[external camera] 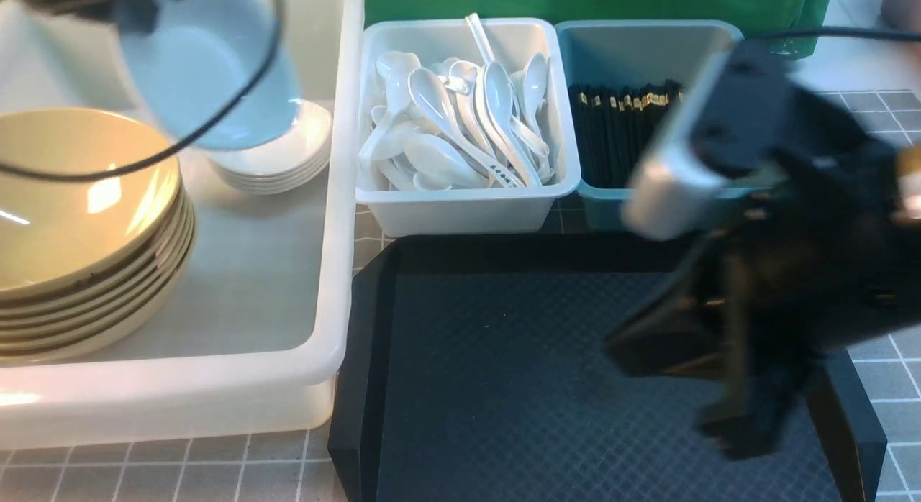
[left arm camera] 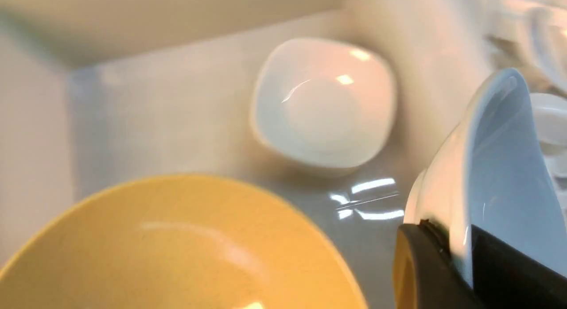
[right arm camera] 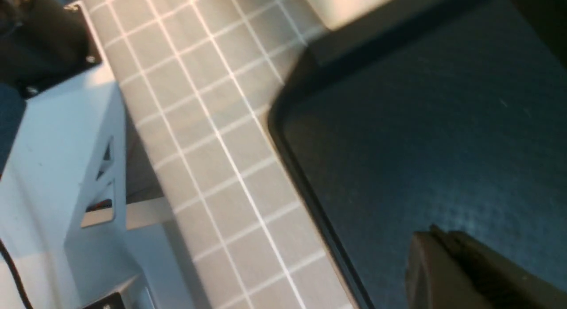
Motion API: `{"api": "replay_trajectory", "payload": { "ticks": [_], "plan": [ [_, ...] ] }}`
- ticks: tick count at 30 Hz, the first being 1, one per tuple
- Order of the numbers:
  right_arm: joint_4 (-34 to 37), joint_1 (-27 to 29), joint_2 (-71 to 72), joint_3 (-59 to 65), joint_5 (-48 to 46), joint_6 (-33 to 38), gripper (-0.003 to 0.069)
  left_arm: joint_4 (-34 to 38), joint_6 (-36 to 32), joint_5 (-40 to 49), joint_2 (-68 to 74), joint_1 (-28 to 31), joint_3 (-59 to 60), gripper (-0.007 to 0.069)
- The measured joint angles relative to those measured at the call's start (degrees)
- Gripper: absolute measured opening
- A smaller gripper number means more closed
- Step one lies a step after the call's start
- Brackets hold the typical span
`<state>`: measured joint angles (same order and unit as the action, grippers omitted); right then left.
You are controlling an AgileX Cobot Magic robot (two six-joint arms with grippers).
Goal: On grey table put chopsticks spoon bowls plates into blue grey white boxes.
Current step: 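Place the white bowl into the white bin with the other dishes with the left gripper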
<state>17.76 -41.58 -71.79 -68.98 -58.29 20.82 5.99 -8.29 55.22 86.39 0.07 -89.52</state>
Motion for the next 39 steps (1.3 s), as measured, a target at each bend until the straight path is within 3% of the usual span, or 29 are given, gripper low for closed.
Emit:
{"api": "replay_trajectory", "payload": {
  "ticks": [5,16,22,29,33,35,36,39],
  "plan": [
    [-0.6,-0.7,-4.7,-2.8,0.7,0.0,0.0043,5.4,-1.8,-7.1,2.6,4.1,3.1,0.0002],
    [-5.8,-0.7,-10.0,-12.4,1.5,0.0,0.0043,12.7,-3.3,-24.1,16.9,4.2,2.5,0.0002],
    [-8.6,-0.7,-11.6,-12.9,1.7,-0.2,0.0044,14.9,-3.3,-26.1,24.8,4.2,-3.7,0.0002],
    [-9.4,-0.7,-13.9,-12.9,1.5,-0.4,0.0044,14.3,-4.0,-20.8,31.6,4.2,-10.9,0.0023],
    [-9.8,-0.7,-14.4,-12.9,1.1,-1.1,0.0044,11.1,-6.0,-16.8,33.2,4.2,-11.9,0.0127],
    [-9.9,-0.7,-14.4,-12.9,1.0,-1.4,0.0044,9.1,-6.5,-16.0,33.2,4.2,-11.9,0.0239],
    [-9.9,-0.7,-14.4,-12.9,1.0,-1.4,0.0044,9.1,-6.5,-15.9,33.2,4.2,-11.9,0.0248],
    [-9.9,-0.7,-14.4,-12.9,0.2,-1.5,0.0044,7.5,-6.9,-15.8,33.2,4.2,-12.0,0.042]
  ]
}}
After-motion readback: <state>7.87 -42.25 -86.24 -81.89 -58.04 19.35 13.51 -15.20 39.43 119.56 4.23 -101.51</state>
